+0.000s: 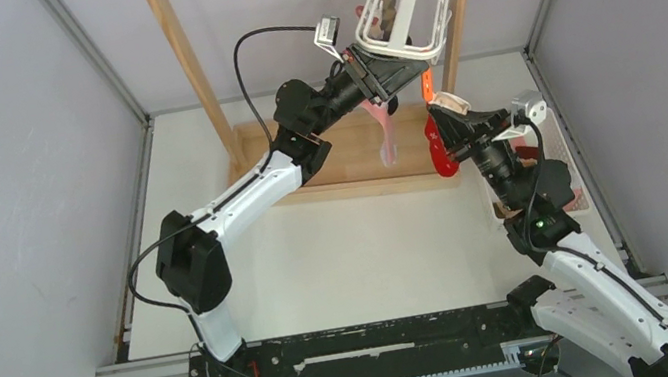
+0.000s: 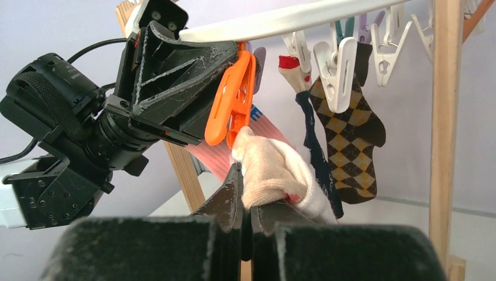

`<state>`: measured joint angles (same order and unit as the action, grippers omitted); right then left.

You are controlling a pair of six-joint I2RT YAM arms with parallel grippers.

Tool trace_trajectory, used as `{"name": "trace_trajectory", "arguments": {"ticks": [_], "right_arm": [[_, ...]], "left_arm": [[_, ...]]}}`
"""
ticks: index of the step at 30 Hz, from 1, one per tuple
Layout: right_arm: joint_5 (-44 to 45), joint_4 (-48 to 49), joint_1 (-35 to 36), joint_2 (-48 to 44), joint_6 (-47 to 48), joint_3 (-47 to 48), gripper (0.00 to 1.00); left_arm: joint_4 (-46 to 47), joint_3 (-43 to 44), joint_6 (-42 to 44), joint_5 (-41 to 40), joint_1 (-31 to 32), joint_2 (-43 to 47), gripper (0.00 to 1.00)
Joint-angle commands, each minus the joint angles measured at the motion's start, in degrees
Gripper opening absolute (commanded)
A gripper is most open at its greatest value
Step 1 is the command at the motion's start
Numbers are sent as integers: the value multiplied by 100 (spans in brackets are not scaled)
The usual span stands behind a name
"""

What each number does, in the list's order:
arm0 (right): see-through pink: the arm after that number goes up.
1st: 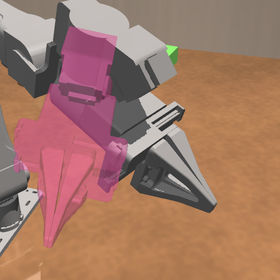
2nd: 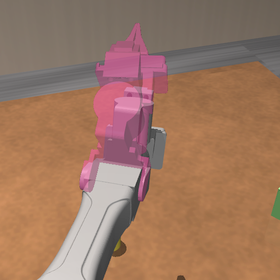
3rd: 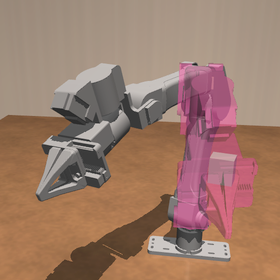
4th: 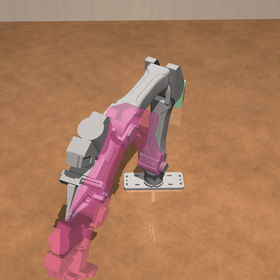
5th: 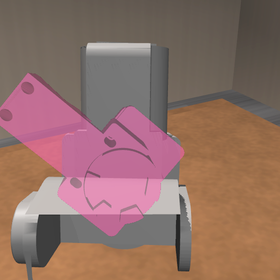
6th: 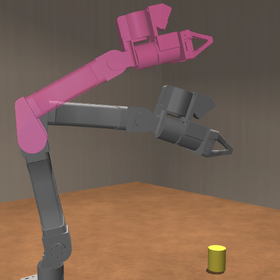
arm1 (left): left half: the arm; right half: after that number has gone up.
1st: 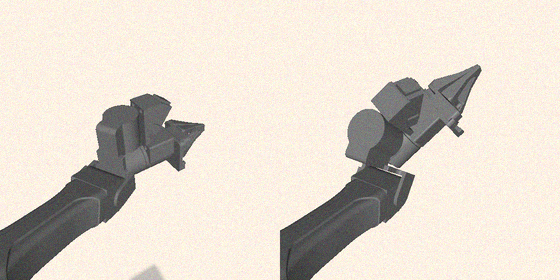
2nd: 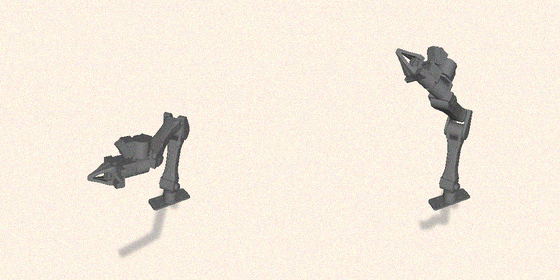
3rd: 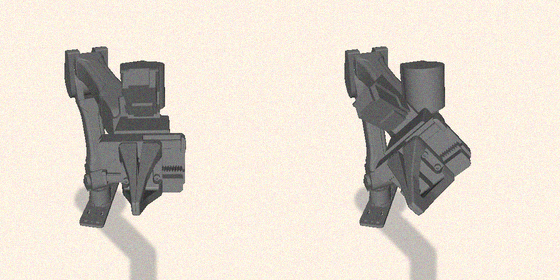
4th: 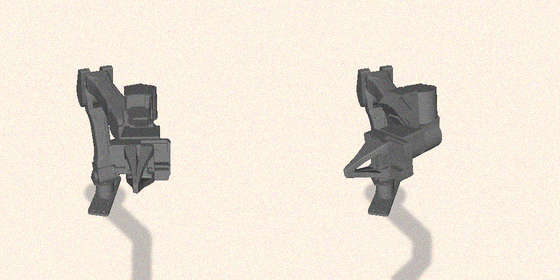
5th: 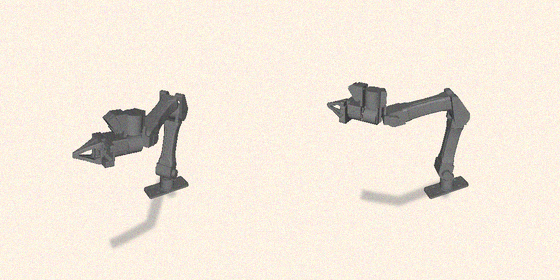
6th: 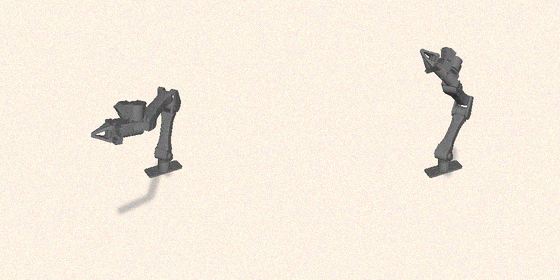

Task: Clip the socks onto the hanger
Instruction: Clamp the sock onto the hanger.

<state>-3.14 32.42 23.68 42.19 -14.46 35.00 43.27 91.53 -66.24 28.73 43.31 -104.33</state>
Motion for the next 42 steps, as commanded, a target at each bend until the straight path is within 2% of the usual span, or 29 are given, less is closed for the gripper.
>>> {"name": "trace_trajectory", "arguments": {"ticks": [1,21,34,42], "right_arm": [[-121,343,-25,-20,-109,274,0],[-299,679,107,301,-228,327,0],[-209,773,407,568,-10,569,0],[147,587,761,516,377,554,0]], "left_arm": [[103,102,-300,283,40,-78,0],[103,103,-326,239,20,-87,0],[103,84,-339,200,20,-91,0],[86,102,-341,160,20,-99,0]]}}
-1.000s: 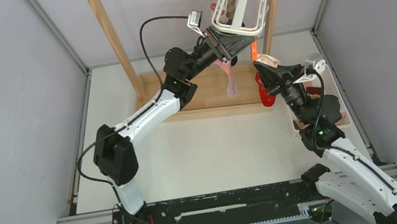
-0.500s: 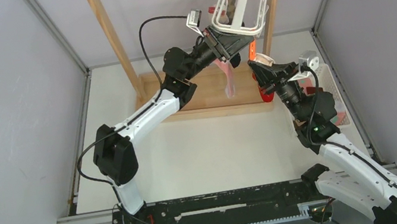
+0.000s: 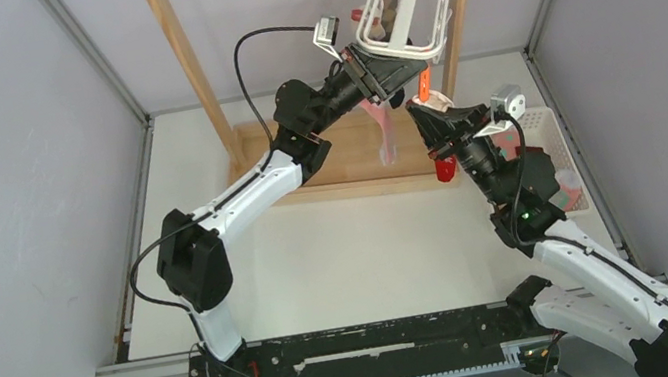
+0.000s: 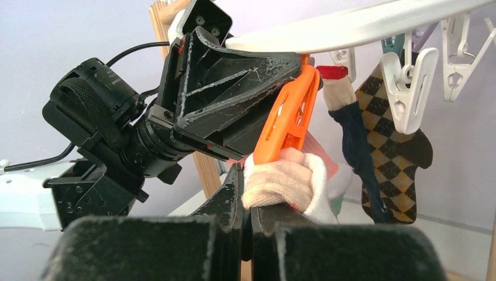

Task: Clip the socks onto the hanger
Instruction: Clamp the sock onto the hanger.

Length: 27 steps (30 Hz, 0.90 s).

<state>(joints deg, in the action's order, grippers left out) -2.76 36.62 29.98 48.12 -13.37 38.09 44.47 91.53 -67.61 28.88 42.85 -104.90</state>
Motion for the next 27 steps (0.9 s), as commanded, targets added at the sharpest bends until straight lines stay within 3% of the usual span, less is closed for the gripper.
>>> {"name": "trace_trajectory", "arguments": {"ticks": [1,14,24,27], "right_arm": [[109,170,119,-67,272,251,0],[12,102,-435,-29,235,344,0],[-145,146,-478,72,115,346,0],[-159,164,-482,113,106,370,0]], "left_arm": [[-30,96,-208,158,64,-41,0],[71,-38,-248,262,68,-6,0],[95,48,-330,326,63,-108,0],[37,59,-317,331,57,-123,13]]}}
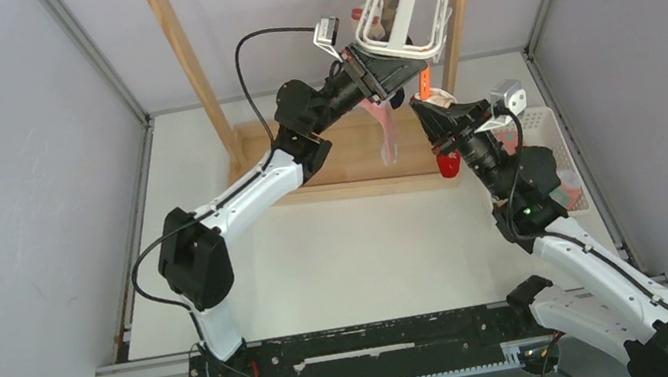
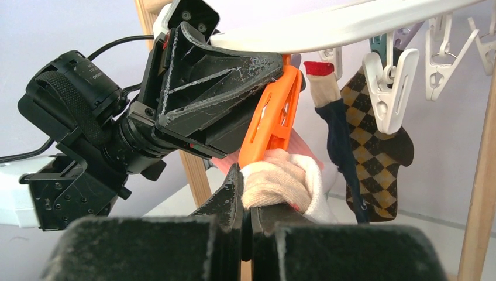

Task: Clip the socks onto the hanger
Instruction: Clamp the sock onto the hanger.

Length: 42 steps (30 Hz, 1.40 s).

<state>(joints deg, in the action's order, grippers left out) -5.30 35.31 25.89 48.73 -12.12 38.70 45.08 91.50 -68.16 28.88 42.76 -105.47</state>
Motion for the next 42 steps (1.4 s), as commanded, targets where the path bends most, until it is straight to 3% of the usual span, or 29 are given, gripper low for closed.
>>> {"name": "trace_trajectory", "arguments": {"ticks": [1,4,14,16,18,20,24,32,37,42], "right_arm": [[87,292,-75,68,-18,325,0],[82,293,-75,92,-14,343,0],[169,257,-100,134,47,399,0],[183,257,-108,134,52,402,11],[190,240,-114,109,58,397,33],[248,179,-119,79,65,397,48],[325,10,-143,-29,93,347,62],[436,-310,-272,-472,-16,-178,69],[530,-815,-309,-1141,-31,-745,69],[749,-1341,-356,-1907,-201,-1255,69]], "left_arm": [[-33,75,-271,333,66,-76,19],[-35,87,-278,337,66,-80,34],[-34,43,-282,306,35,-62,52],[-34,40,-282,309,25,-57,56],[-34,34,-281,308,15,-57,60],[-34,19,-282,302,14,-61,63],[-12,-24,-292,272,-11,-39,69],[57,-99,-338,251,-58,-25,76],[141,-198,-396,186,-106,-17,85],[141,-177,-400,160,-131,-52,87]]}}
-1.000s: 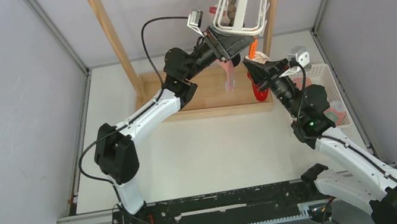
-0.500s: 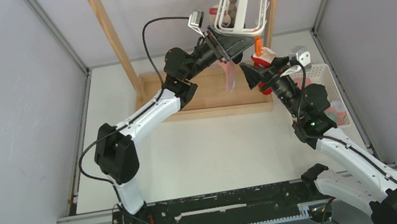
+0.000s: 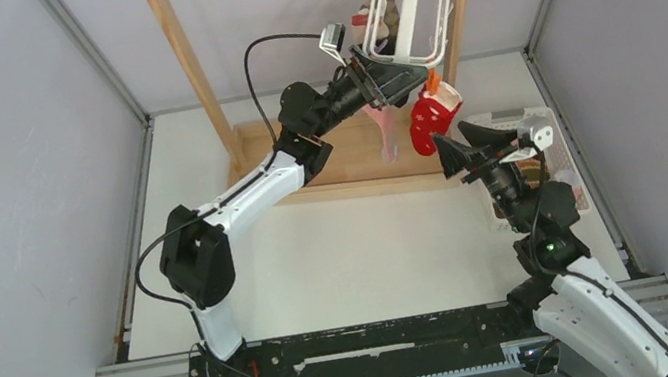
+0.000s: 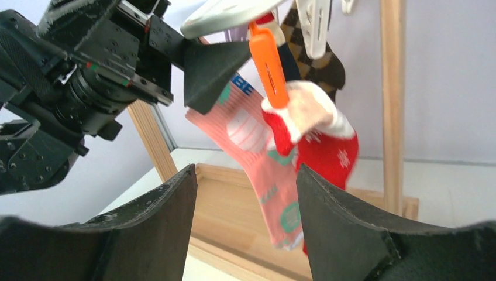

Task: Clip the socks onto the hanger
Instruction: Clamp the sock onto the hanger.

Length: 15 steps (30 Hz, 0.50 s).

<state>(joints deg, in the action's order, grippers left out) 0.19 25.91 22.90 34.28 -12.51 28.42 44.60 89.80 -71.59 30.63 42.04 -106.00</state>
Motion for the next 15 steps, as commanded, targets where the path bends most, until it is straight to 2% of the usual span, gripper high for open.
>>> {"name": "trace_trajectory", "arguments": {"ticks": [1,5,9,11,15], "right_arm": [[246,-524,-64,-616,-185,-296,69],[414,-1171,-89,-1319,-183,-355,69],[611,-1693,-131,-1741,-139,-351,68],[842,-1798,-148,-1687,-119,-264,65],[972,-1525,-221,-951,-142,256,63]], "left_arm": [[190,-11,-58,-27,-57,-8,87],[171,-134,31,-93,-118,31,89],[-123,-470,478,-424,-261,272,90],[-267,-641,682,-573,-326,413,91],[-441,-919,982,-787,-363,663,91]]}}
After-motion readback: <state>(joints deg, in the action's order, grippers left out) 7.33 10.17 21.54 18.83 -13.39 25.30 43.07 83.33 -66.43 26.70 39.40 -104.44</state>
